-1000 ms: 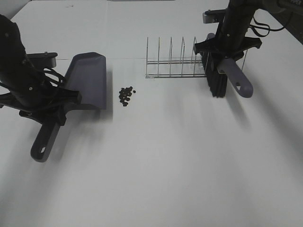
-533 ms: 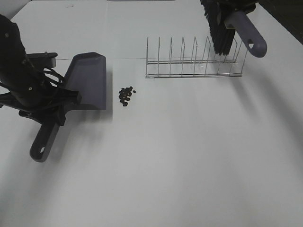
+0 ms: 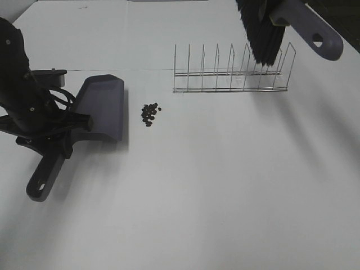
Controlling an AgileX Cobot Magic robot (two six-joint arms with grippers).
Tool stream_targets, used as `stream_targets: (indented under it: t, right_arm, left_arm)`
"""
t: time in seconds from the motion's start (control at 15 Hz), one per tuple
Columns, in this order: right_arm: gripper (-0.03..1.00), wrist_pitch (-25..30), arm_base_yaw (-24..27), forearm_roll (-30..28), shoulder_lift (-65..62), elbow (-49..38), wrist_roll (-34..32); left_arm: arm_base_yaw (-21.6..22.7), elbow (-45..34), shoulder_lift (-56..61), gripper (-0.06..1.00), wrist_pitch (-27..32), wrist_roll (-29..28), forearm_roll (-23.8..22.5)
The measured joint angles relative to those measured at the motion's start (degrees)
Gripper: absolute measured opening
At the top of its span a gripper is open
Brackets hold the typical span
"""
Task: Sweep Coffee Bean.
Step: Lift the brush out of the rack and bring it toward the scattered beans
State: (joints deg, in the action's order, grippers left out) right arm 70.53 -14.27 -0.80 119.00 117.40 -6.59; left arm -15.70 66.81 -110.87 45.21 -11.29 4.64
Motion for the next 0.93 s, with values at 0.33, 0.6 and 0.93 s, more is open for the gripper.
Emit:
stream_targets:
  t: [0.33, 0.6, 0.93]
  right_arm:
    - [0.31, -1.2, -6.2, -2.0, -2.8, -15.5, -1.5]
    - [0.31, -6.0, -6.3, -2.3, -2.0, -19.0, -4.7]
    - [0.31, -8.3, -8.8, -5.0, 4.2, -19.1, -7.8]
  left_arm:
    - [-2.8, -2.1, 0.6, 0.35, 1.9, -4.4, -2.8]
    - [-5.6, -4.0, -0.2, 0.35, 0.5, -12.3, -11.0]
    - [-5.6, -3.9, -4.9, 0.35, -2.8, -12.9, -11.4]
